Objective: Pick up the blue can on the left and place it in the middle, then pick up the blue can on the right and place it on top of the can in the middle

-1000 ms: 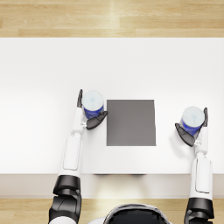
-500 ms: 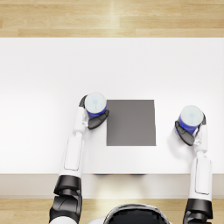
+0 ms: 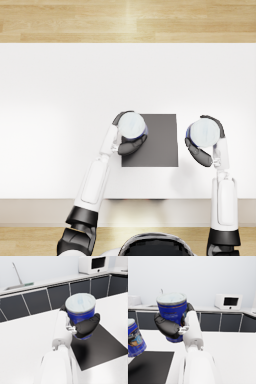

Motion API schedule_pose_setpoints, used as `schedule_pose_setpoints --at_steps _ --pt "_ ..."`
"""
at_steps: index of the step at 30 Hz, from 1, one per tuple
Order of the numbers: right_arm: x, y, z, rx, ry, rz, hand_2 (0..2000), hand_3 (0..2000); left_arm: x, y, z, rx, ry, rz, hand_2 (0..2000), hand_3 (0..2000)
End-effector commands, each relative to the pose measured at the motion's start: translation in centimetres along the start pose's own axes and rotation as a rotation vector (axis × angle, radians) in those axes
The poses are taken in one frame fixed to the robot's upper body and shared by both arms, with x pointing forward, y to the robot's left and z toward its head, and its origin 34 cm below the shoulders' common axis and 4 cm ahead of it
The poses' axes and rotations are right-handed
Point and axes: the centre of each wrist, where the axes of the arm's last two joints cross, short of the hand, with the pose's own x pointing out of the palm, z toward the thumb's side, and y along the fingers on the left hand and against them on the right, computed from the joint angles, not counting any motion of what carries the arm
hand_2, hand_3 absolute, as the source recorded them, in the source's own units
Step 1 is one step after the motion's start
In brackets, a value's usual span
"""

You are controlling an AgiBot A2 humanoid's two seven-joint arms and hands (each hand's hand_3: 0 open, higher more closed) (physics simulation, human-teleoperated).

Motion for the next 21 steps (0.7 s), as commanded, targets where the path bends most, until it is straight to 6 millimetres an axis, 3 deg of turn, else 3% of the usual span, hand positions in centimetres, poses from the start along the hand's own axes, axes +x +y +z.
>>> schedule_pose_setpoints --at_steps 1,11,21 --pt "0.9 -0.9 1.8 -0.072 0.000 0.033 2000 1520 1.5 0.4 0.6 0.016 -0.025 -0.053 2000 1520" --pt "1.7 -0.9 2.7 -0.110 -0.013 0.045 2000 1520 4.0 -0.4 -2.6 -0.104 -0.110 -0.122 2000 1520" --pt "3.1 -1.6 5.2 -0.211 -0.025 0.115 2000 1520 4.8 -0.3 -4.0 -0.007 -0.139 -0.112 2000 1520"
